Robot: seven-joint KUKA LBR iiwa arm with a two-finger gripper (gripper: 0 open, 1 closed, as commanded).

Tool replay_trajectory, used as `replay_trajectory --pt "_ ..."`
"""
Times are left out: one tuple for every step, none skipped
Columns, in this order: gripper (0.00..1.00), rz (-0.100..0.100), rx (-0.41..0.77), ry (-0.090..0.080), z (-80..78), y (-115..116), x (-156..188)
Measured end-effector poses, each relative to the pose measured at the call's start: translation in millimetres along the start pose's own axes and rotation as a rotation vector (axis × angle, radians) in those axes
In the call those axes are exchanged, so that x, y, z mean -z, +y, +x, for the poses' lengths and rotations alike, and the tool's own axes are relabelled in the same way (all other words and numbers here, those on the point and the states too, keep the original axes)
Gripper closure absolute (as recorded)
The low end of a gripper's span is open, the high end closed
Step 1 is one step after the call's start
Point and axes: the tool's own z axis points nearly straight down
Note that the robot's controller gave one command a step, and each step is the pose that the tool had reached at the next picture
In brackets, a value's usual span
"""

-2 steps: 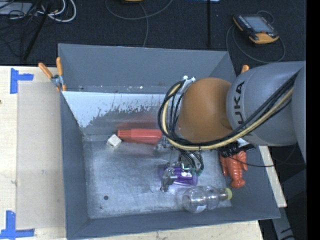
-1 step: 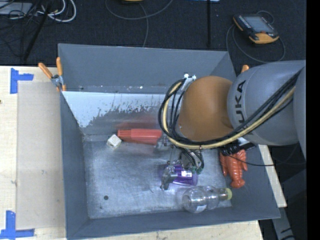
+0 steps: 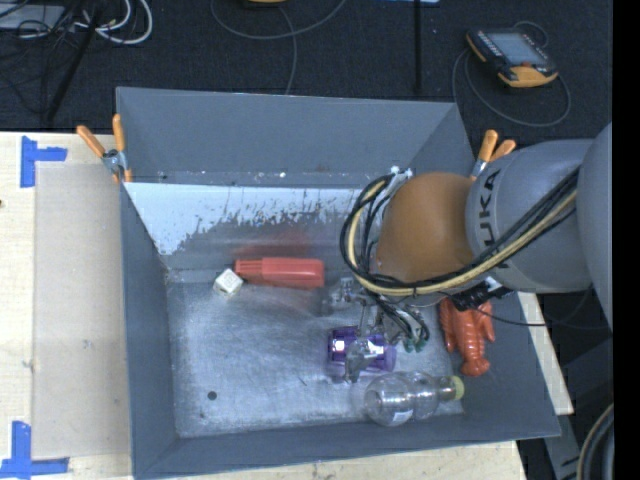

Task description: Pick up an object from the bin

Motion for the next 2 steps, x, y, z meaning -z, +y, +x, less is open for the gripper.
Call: replay_trajectory --pt "0.00 -0.001 0.012 0.005 0.7 -19.3 -3.5" --pt "0.00 -0.001 -0.030 0.001 4.3 -25.3 9.3"
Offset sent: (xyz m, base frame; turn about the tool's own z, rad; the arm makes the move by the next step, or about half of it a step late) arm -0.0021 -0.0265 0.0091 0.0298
